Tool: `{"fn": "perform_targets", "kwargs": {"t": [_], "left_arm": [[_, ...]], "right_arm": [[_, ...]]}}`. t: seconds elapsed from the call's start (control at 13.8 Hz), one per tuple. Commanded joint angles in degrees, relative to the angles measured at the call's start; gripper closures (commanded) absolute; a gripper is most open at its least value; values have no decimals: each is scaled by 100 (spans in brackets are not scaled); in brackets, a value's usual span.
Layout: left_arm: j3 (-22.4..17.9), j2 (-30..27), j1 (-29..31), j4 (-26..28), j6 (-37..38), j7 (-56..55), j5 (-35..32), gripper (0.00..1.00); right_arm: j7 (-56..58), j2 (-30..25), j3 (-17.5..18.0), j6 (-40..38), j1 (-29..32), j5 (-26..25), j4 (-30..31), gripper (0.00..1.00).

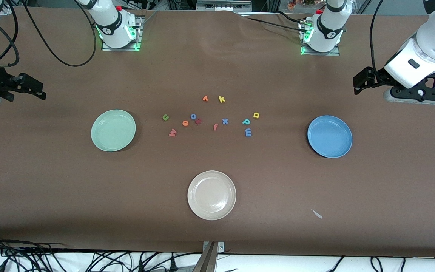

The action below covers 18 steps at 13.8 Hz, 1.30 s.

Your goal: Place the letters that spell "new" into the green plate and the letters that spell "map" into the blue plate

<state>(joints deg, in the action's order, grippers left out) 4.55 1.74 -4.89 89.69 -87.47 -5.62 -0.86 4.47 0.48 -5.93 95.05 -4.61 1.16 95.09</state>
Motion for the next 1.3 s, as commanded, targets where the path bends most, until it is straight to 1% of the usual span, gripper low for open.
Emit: {"fn": "perform_targets", "kwargs": {"t": [0.0,0.43,0.94,1.23], "left_arm": [[2,20,23,-119,108,88,68,0],[-6,20,23,-119,108,88,68,0],[-6,20,23,-119,108,97,68,0],[-6,20,23,-119,108,88,68,0]], "right_arm": [[-60,-145,48,32,4,68,106,0],[-60,-136,74,49,12,68,98,0],[-60,-145,109,-214,12,59,115,0],[-60,-154,109,-215,4,59,115,0]]}}
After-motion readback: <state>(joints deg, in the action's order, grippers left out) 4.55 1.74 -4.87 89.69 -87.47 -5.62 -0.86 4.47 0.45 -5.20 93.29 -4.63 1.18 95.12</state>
